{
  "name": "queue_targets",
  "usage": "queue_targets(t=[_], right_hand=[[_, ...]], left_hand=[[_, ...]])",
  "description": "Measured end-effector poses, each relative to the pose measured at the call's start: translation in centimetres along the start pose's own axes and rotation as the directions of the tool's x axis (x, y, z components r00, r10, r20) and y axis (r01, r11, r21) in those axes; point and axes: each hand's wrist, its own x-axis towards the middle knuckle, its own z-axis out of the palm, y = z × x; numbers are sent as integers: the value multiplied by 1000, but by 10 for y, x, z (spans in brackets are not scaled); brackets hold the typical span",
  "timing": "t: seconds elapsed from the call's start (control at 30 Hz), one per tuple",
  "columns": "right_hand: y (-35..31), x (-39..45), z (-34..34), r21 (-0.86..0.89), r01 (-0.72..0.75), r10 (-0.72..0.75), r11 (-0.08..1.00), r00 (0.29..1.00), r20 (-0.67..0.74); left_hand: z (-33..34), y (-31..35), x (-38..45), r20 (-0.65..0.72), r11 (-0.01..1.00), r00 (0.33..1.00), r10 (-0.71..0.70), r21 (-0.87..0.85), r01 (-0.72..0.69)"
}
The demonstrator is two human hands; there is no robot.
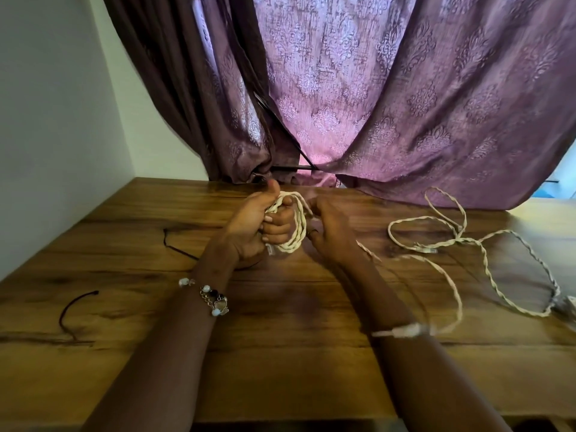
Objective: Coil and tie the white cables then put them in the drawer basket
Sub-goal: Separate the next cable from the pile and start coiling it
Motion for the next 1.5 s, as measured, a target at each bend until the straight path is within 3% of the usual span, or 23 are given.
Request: queue_targets(t=[0.1, 0.17, 0.27, 0.4, 0.5, 0.6, 0.67, 0.73, 0.83, 0.93, 1.03, 1.13, 1.2, 1.37, 1.5], right_hand=[[-6, -6, -1, 44, -47, 41, 998, 990, 135], [-7, -7, 0, -54, -34, 47, 998, 962, 268], [-16, -5, -7, -332, 105, 46, 937, 907, 418], [-31, -6, -27, -327, 194, 38, 925, 809, 587], [-40, -7, -39, -239, 151, 43, 959, 758, 651], [-54, -8, -47, -40, 65, -22, 997, 748, 663], [-59, -9, -54, 126, -75, -24, 989, 766, 643], [-56, -8, -61, 290, -195, -14, 937, 808, 589], [-43, -5, -77, 447, -252, -11, 858, 862, 508], [-27, -7, -95, 527, -257, -23, 810, 885, 465], [-15, -5, -100, 545, -186, 33, 817, 960, 277], [-10, 0, -90, 569, -138, 114, 811, 990, 77], [-11, 1, -76, 579, -173, 174, 796, 983, 54], [-12, -1, -54, 493, -372, 250, 787, 922, 297], [-23, -4, -46, 524, -509, 226, 683, 829, 511]], left_hand=[[-9, 4, 4, -25, 984, 986, 162, -70, -164], [-15, 8, 6, -77, 955, 957, 279, -87, -285], [-22, 14, 5, -152, 900, 902, 405, -107, -422], [-24, 11, 8, -338, 849, 787, 516, 75, -524], [-23, 1, 15, -338, 811, 749, 570, 376, -448], [-24, -15, 21, -211, 760, 835, 508, 565, -320], [-24, -25, 21, -200, 750, 888, 413, 628, -208], [-19, -31, 19, -197, 674, 925, 324, 735, -79], [-7, -32, 16, -119, 585, 964, 236, 810, -43], [2, -29, 11, -41, 669, 996, 74, 743, -19], [-2, -28, 9, 36, 739, 999, -28, 674, -4], [2, -25, 7, 81, 867, 996, -36, 498, -9], [6, -25, 7, 101, 920, 995, 9, 389, -48], [-2, -17, 10, 0, 984, 987, 162, 79, -161], [-13, -4, 10, -14, 953, 969, 248, -174, -247]])
